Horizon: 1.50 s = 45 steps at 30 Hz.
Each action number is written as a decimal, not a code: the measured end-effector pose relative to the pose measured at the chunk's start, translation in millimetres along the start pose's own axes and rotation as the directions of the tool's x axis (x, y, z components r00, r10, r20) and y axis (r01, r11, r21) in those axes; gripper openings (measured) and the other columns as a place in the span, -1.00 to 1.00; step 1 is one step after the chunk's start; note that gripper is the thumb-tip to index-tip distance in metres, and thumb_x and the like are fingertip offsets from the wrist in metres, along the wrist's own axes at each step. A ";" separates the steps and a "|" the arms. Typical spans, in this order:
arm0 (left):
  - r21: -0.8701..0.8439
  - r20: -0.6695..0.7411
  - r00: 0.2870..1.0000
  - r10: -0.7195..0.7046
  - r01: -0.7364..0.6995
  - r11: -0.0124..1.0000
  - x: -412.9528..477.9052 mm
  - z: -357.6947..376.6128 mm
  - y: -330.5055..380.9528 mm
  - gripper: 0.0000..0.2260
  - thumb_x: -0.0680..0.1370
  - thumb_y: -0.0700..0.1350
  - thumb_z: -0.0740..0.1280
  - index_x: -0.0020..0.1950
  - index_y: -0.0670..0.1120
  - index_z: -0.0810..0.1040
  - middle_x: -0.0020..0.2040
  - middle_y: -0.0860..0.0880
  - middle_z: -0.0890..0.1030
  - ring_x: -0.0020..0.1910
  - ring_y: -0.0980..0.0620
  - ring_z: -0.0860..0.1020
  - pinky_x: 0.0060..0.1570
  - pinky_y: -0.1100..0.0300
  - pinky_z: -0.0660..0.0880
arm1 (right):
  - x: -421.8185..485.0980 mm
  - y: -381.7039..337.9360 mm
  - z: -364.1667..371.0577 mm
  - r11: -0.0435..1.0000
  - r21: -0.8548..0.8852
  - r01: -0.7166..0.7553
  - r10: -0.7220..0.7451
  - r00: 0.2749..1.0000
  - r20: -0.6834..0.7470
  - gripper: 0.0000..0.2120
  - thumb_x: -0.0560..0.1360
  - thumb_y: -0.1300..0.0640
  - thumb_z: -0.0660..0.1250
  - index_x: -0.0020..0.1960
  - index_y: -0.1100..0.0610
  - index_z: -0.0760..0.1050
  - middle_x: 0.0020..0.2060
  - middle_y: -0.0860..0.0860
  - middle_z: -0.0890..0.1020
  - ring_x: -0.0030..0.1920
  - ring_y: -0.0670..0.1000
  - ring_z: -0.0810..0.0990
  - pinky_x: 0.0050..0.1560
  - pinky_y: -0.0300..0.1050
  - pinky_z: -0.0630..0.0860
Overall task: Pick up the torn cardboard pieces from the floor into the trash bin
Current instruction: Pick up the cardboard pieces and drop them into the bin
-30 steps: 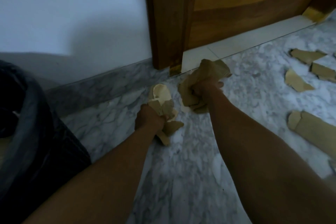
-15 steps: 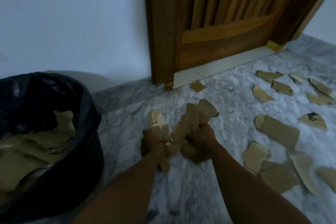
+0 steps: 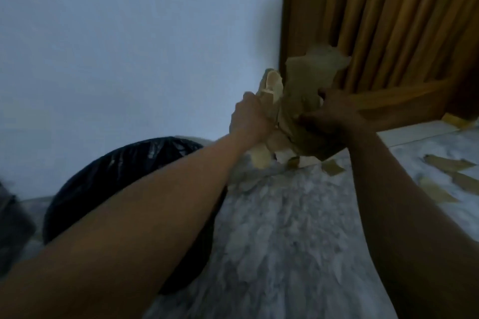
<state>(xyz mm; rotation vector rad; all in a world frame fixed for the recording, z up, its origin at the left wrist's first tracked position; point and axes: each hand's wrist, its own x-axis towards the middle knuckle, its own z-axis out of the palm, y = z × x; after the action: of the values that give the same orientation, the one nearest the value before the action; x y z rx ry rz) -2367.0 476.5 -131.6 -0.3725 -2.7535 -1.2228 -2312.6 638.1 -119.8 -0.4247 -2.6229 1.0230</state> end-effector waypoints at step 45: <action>-0.207 0.202 0.895 -0.398 0.436 0.876 0.0 -93.6 -123.4 -0.77 0.54 -0.17 0.37 0.11 -0.29 0.51 0.02 -0.19 0.57 -0.19 -0.07 0.55 -0.22 0.12 0.57 | -43.1 -4.9 -0.5 0.808 0.218 -0.547 0.448 0.812 0.374 -0.82 0.66 0.30 0.10 0.18 0.28 0.45 -0.17 0.16 0.56 -0.24 0.10 0.56 -0.39 -0.06 0.52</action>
<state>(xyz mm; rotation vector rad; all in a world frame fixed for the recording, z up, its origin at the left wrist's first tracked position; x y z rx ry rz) -2399.9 327.3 -157.1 0.1362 -2.9143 -1.7140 -2273.9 618.8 -123.1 -0.9955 -2.5779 1.7825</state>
